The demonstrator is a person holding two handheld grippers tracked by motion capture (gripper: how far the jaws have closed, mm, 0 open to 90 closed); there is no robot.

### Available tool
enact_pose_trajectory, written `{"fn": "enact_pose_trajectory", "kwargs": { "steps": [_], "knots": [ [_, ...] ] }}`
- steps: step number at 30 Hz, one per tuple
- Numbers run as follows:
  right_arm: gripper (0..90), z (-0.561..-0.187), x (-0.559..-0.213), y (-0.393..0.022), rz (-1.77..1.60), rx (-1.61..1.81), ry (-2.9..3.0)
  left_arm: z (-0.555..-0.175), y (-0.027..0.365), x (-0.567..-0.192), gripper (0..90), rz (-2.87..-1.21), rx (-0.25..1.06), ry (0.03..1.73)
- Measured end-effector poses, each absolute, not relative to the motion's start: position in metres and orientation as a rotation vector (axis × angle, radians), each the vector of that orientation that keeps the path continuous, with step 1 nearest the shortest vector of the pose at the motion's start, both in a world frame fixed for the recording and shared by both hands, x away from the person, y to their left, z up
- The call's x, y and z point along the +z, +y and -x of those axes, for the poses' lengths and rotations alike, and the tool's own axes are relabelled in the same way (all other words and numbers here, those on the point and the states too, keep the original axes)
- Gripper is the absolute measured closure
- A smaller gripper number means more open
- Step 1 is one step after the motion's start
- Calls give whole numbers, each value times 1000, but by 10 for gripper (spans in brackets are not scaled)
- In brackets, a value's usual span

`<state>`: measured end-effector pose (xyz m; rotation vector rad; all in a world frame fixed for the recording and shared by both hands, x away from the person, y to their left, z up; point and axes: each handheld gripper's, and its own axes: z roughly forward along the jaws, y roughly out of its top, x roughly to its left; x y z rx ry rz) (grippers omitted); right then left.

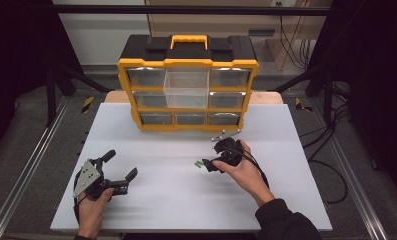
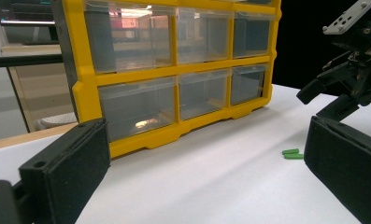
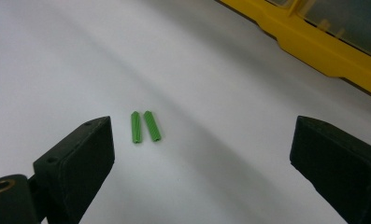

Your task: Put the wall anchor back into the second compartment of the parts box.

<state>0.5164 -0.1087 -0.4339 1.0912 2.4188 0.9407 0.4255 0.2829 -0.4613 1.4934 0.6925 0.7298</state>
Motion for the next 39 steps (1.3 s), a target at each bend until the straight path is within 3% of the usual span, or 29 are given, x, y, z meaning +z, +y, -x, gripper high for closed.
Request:
{"fn": "enact_pose_trajectory", "kwargs": {
  "steps": [8,19,26,39],
  "knots": [
    [118,-520,-433,-106,-1116,942,2419,-425,283,-461,2,-1496,731,692],
    [325,-521,-436,-97,-1081,911,2455,-425,282,-461,2,-1497,733,692],
    [503,-521,-436,-94,-1077,910,2449,-426,283,-461,2,-1497,732,693],
    [662,-523,-436,-90,-1093,947,2441,-426,283,-461,2,-1502,732,690]
  ]
}}
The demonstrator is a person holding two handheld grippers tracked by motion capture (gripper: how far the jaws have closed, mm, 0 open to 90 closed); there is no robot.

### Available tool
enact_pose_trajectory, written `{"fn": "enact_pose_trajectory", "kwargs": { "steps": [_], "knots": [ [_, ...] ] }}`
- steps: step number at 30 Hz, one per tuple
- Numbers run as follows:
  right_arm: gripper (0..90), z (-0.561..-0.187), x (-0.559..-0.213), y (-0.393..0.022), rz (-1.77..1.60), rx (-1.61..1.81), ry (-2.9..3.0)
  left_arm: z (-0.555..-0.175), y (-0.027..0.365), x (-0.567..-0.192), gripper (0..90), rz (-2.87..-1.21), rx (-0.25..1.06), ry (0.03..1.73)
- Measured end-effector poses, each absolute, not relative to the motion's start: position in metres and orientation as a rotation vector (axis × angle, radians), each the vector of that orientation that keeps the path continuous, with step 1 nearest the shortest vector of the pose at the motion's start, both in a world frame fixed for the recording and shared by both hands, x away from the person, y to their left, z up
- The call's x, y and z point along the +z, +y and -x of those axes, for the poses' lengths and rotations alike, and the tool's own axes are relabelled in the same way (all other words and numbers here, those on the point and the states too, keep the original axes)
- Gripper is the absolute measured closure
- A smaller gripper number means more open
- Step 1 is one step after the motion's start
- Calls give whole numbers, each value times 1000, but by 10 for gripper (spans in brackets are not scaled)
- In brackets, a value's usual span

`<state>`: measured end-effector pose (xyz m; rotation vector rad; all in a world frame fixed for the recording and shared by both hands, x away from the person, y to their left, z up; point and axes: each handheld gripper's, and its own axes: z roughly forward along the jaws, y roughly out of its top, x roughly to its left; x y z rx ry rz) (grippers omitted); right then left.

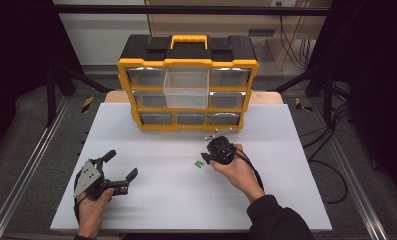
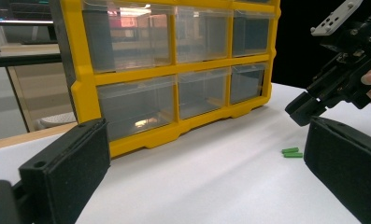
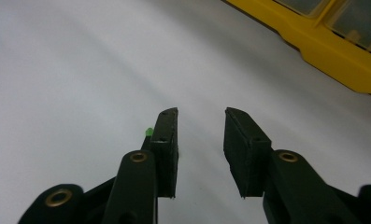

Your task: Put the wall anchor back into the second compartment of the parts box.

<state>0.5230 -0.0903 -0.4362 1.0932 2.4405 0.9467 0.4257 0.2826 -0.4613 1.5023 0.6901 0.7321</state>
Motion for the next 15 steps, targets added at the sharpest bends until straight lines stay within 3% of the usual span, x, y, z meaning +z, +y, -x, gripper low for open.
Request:
{"fn": "enact_pose_trajectory", "kwargs": {
  "steps": [15],
  "knots": [
    [727,-525,-443,-82,-1067,930,2479,-426,283,-461,2,-1501,732,692]
  ]
}}
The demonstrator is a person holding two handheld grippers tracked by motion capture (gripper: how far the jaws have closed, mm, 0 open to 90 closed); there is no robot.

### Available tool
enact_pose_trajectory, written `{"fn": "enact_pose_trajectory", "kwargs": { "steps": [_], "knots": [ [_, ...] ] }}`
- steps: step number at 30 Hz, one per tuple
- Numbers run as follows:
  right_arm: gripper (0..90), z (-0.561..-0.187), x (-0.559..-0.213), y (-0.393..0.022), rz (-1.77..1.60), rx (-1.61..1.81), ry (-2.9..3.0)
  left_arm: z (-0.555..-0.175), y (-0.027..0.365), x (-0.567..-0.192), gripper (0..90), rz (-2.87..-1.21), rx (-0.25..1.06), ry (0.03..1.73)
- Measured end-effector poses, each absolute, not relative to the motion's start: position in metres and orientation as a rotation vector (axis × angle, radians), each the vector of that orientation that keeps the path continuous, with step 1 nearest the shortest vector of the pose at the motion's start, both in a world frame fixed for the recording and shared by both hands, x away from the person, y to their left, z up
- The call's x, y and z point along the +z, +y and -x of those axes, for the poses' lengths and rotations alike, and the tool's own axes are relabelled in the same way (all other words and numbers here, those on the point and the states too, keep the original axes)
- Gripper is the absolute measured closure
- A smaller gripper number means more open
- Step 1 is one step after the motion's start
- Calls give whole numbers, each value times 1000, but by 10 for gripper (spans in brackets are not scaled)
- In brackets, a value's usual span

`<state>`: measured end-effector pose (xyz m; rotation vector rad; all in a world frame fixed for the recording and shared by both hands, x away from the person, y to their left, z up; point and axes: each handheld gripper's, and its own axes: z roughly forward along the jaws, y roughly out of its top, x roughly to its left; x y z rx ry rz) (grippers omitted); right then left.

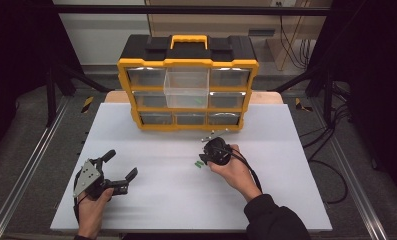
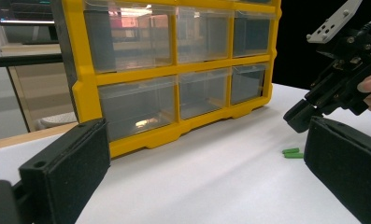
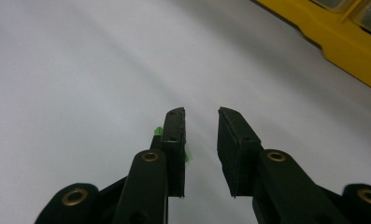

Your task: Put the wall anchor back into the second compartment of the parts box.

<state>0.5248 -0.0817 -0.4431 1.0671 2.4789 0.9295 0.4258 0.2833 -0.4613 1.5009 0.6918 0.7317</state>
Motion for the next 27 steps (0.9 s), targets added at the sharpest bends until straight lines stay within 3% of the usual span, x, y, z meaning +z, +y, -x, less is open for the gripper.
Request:
{"fn": "enact_pose_trajectory", "kwargs": {
  "steps": [27],
  "knots": [
    [769,-524,-455,-70,-1056,846,2553,-426,281,-461,2,-1514,738,684]
  ]
}}
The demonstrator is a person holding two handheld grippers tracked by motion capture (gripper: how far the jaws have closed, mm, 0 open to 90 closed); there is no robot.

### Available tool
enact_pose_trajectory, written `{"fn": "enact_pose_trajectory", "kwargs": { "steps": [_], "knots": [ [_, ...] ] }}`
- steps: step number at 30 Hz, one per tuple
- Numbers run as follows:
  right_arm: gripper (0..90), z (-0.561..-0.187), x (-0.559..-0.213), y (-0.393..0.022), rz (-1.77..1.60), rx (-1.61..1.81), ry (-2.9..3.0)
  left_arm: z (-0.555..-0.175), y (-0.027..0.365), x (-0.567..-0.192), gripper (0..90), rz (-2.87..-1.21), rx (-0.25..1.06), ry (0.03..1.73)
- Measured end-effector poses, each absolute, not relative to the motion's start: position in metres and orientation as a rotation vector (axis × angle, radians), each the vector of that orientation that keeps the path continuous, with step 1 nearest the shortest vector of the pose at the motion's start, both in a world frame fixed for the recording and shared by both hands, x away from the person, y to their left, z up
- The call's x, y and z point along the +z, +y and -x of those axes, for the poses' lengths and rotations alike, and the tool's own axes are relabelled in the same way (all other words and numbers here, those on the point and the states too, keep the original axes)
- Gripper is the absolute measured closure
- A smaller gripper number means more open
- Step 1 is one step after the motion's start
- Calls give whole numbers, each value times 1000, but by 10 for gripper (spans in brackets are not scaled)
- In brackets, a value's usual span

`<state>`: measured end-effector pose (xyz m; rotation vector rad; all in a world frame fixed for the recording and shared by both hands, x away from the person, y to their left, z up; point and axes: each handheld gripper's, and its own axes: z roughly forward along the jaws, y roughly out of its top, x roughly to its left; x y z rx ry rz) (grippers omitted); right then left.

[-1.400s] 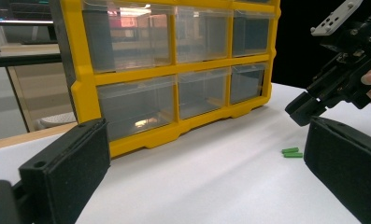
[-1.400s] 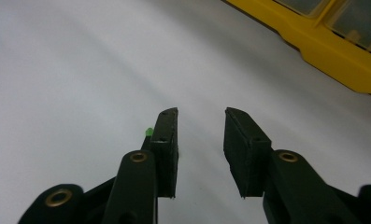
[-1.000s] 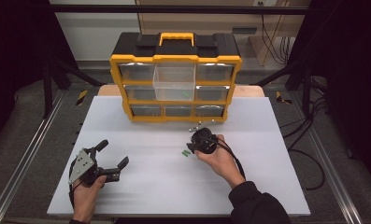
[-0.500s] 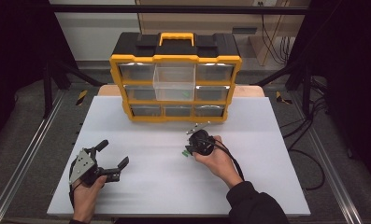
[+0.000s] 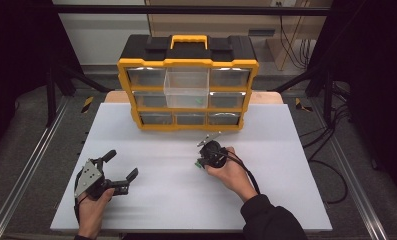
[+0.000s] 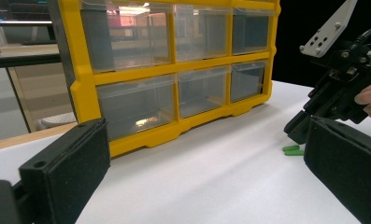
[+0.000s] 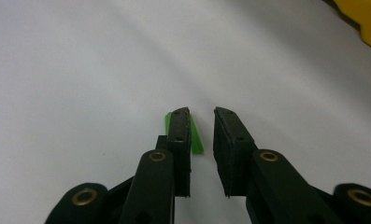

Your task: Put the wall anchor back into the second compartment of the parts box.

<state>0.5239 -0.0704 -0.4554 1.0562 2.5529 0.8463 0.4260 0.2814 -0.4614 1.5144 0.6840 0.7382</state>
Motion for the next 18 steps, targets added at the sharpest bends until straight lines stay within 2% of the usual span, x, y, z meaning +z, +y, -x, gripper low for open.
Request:
{"fn": "enact_pose_trajectory", "kwargs": {
  "steps": [18],
  "knots": [
    [795,-525,-461,-65,-1073,830,2561,-426,282,-461,2,-1515,737,684]
  ]
}}
